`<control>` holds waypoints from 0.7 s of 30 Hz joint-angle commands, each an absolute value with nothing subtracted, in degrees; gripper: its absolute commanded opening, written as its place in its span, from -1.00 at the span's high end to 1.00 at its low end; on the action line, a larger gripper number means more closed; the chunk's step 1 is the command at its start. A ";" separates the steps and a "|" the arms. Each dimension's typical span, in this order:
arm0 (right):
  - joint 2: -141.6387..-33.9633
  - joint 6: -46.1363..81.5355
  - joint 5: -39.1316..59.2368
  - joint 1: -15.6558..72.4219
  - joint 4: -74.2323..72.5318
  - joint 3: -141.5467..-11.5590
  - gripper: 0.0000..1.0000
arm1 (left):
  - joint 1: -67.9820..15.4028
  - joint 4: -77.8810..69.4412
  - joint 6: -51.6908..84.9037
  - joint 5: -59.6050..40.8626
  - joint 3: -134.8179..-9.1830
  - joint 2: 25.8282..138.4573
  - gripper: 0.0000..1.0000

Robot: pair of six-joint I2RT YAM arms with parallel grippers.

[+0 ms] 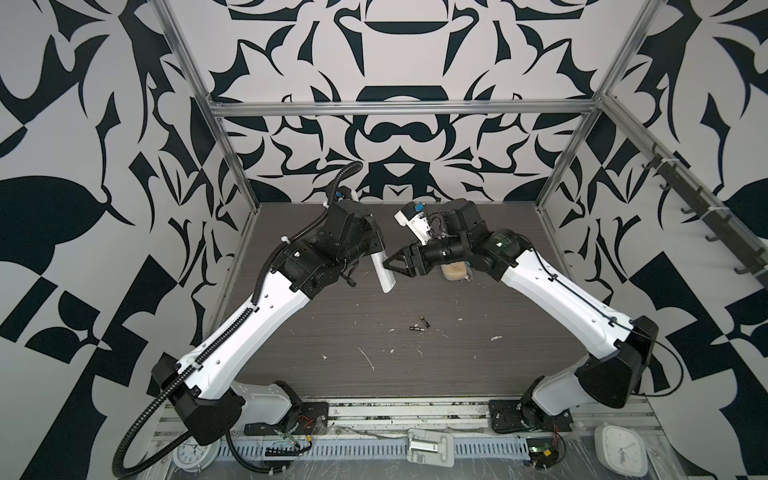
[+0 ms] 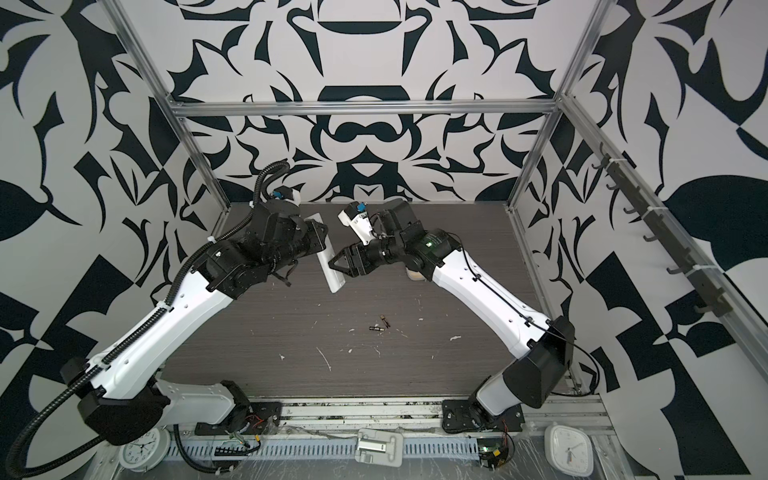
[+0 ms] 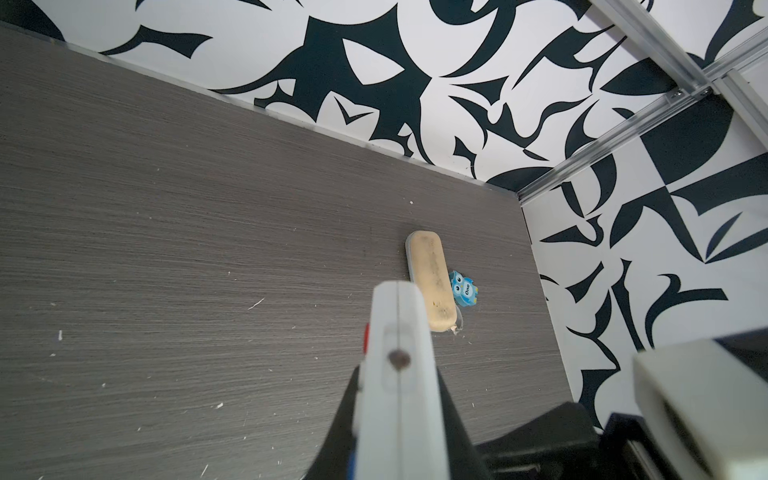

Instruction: Load the batteries into the remote control

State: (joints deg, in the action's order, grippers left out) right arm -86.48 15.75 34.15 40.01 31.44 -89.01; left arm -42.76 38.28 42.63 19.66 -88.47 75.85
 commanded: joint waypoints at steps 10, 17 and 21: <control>-86.79 17.54 36.73 40.43 27.09 -87.58 -0.20 | -42.61 35.80 43.24 18.67 -87.15 74.51 1.00; -86.79 17.57 37.05 40.65 26.80 -87.02 0.02 | -42.62 34.83 43.24 17.94 -86.16 74.01 1.00; -86.76 17.46 37.26 40.67 26.76 -86.92 0.19 | -42.62 34.47 43.33 17.84 -85.70 73.82 1.00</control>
State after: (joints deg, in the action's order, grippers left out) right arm -87.46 17.82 36.49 40.25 28.77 -86.83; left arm -42.70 36.27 42.61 18.39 -86.15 75.50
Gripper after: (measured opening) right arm 0.423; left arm 0.203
